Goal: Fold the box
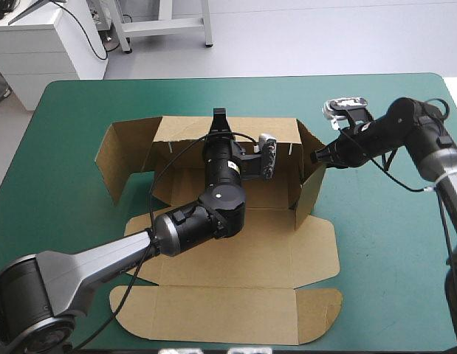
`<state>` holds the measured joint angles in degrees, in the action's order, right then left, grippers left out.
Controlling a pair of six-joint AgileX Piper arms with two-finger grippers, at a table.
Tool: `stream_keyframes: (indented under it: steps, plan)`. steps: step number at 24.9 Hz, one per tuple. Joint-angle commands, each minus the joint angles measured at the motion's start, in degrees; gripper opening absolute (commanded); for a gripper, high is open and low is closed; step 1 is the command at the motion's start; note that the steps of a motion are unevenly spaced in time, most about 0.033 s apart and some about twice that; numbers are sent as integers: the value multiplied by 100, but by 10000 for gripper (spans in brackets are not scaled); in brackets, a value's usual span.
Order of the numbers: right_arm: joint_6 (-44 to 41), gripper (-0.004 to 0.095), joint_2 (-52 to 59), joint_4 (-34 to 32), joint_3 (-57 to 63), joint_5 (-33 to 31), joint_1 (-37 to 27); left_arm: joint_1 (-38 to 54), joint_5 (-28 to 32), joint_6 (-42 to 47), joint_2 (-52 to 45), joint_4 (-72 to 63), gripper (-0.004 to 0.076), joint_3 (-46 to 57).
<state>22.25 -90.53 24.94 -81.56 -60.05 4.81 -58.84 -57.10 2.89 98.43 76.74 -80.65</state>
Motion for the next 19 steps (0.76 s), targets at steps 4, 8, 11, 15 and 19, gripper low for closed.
stream_keyframes:
  steps: [4, 8, 11, 15, 19]
  plan:
    - [1200, -2, 1158, 744, 1166, 1287, 5, 6, -110, 50, -286, 402, -1, -200]
    - [1689, 2, 1367, 1145, 1846, 1940, 5, 6, -110, 50, -286, 402, -1, -200]
    - [2227, 42, 1355, 1568, 2023, 1984, 5, 6, -122, 50, -286, 402, -1, -200]
    - [2956, 385, 1332, 1897, 2044, 2082, 5, 6, -129, 50, -286, 402, -1, -200]
    - [3601, 772, 1332, 1941, 2044, 1729, 5, 6, -108, 50, -286, 158, -1, -200]
